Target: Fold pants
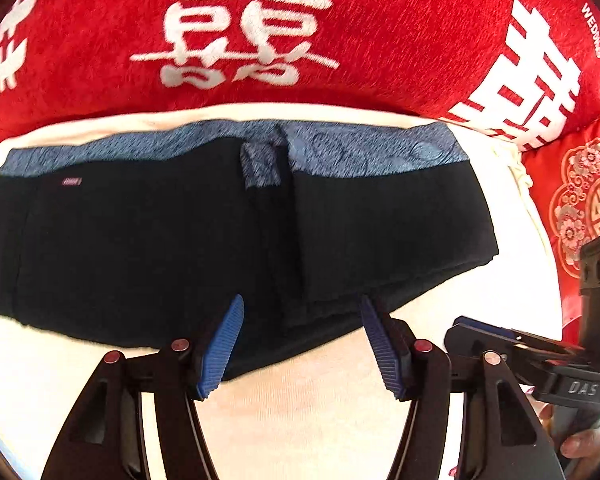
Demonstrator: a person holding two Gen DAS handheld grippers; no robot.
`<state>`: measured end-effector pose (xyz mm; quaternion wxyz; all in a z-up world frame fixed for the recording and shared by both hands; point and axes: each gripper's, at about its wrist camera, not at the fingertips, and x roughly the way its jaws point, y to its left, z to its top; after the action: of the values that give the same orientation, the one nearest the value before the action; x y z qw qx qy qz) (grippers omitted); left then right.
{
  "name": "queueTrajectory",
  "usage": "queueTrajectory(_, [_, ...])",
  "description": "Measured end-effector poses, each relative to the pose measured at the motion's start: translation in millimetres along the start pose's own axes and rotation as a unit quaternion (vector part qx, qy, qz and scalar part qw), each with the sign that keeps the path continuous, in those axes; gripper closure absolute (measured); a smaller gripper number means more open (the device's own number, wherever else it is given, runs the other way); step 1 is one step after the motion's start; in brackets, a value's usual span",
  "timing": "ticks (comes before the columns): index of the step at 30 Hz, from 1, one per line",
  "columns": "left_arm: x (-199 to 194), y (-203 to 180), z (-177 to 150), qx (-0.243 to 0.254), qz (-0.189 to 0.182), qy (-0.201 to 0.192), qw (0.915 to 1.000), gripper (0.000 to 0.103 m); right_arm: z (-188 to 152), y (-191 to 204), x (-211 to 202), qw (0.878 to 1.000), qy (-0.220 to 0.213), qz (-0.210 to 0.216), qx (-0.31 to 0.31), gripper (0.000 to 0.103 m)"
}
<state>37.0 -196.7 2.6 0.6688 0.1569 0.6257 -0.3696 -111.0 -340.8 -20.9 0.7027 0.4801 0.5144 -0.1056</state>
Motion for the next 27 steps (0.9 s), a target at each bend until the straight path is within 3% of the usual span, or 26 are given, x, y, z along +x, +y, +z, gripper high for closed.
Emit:
queueTrajectory(5, [-6.2, 15.3, -26.8, -0.034, 0.023, 0.012, 0.9991, 0.040, -1.9, 12.4, 8.8, 0.999, 0.031, -0.030, -0.025, 0.035])
queueTrajectory(11, [-12.5, 51.6, -64.2, -0.098, 0.053, 0.018, 0.9936, 0.040, -5.5, 41.9, 24.0, 0.990, 0.057, -0.069, -0.108, 0.034])
queueTrajectory(19, [-20.2, 105.2, -90.1, -0.175, 0.068, 0.003, 0.9823, 0.040, 20.1, 102.7, 52.1, 0.963, 0.016, -0.136, -0.233, 0.034])
queueTrajectory(23, [-19.9, 132.0, -91.1, -0.198, 0.065, 0.004, 0.9780, 0.040, 28.4, 108.1, 98.3, 0.954, 0.067, -0.172, -0.237, 0.030])
queueTrajectory(27, [-22.2, 157.8, -87.6, -0.203, 0.075, -0.001, 0.9764, 0.040, 9.6, 119.1, 108.9, 0.941, 0.057, -0.206, -0.264, 0.019])
